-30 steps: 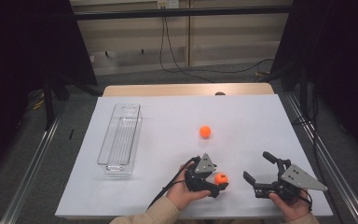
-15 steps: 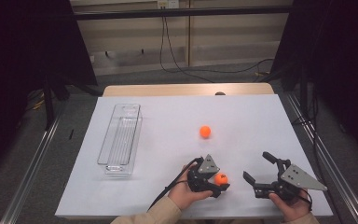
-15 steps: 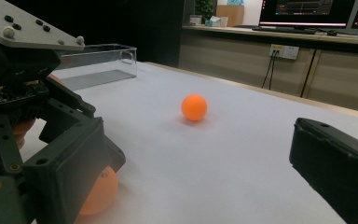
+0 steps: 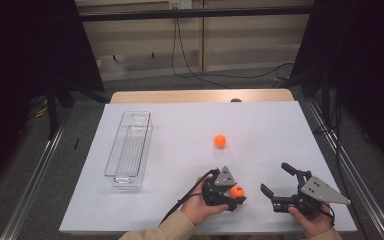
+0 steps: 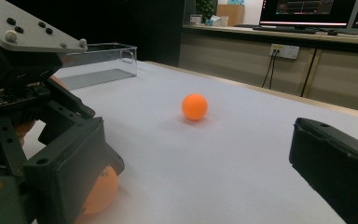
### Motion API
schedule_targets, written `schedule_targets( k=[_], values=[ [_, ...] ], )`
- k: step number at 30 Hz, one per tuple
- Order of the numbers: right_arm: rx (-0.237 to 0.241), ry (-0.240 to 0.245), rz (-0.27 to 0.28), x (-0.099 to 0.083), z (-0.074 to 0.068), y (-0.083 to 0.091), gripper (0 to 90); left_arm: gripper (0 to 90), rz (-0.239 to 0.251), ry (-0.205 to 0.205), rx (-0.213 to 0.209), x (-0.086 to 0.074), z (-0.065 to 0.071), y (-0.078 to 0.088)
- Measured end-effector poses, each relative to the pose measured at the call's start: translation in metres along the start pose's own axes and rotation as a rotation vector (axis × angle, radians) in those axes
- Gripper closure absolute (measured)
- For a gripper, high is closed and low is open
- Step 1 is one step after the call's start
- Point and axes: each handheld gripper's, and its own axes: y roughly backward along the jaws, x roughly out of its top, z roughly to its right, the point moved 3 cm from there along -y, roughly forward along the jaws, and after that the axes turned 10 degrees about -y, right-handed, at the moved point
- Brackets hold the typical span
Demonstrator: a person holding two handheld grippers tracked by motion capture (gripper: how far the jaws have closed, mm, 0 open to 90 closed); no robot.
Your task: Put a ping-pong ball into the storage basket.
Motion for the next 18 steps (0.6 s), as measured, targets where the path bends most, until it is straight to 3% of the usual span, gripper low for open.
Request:
schedule_targets(
  k=[18],
  values=[
    [0.002, 0.003, -0.001, 0.0001, 0.0002, 0.0003, 3.6, 50.6, -0.014, -0.006, -0.002, -0.0005, 0.0004, 0.0]
  ],
)
